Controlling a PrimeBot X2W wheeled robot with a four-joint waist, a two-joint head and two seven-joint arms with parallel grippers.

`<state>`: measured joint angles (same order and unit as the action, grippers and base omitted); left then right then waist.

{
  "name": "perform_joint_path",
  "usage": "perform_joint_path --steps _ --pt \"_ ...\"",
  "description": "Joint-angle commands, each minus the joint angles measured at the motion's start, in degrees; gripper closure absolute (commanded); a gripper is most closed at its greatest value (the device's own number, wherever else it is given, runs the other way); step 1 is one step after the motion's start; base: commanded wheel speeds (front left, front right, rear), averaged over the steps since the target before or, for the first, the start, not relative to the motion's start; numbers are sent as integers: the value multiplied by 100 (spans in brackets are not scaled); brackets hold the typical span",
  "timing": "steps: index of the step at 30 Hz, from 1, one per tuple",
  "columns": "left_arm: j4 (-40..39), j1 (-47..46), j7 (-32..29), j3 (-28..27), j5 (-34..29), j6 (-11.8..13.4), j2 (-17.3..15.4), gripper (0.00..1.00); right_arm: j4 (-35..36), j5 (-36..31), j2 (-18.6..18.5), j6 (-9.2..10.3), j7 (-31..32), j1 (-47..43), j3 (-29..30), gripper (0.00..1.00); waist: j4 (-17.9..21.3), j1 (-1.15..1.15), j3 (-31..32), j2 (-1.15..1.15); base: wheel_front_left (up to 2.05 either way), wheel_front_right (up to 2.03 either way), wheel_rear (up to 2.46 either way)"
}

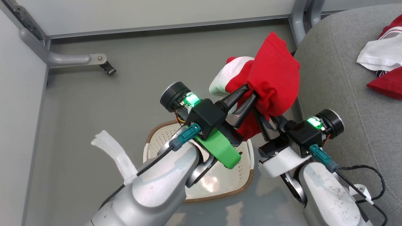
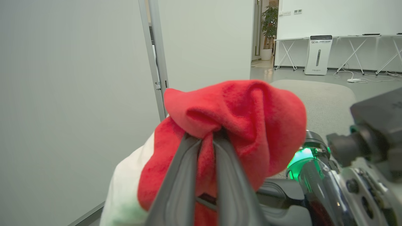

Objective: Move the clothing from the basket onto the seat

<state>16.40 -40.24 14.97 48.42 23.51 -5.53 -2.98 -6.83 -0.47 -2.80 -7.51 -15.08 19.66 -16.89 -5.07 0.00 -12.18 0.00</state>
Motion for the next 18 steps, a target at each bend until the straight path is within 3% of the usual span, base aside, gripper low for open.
perform_joint_path --steps 1,16,17,18 --pt "12 -73 24 -17 -26 20 8 100 -13 40 -18 4 -13 -53 17 100 6 0 5 0 0 0 0" --pt "94 -85 25 -58 -144 56 -24 100 -4 161 -18 5 -13 -36 -9 100 38 0 -35 0 0 0 0" --pt "101 -85 25 -62 -156 62 -24 96 -4 166 -18 4 -13 -37 -6 100 39 0 -36 0 0 0 0" --pt "107 -91 25 -77 -163 92 -25 0 -5 170 -18 5 -13 -37 -2 100 42 0 -40 0 0 0 0"
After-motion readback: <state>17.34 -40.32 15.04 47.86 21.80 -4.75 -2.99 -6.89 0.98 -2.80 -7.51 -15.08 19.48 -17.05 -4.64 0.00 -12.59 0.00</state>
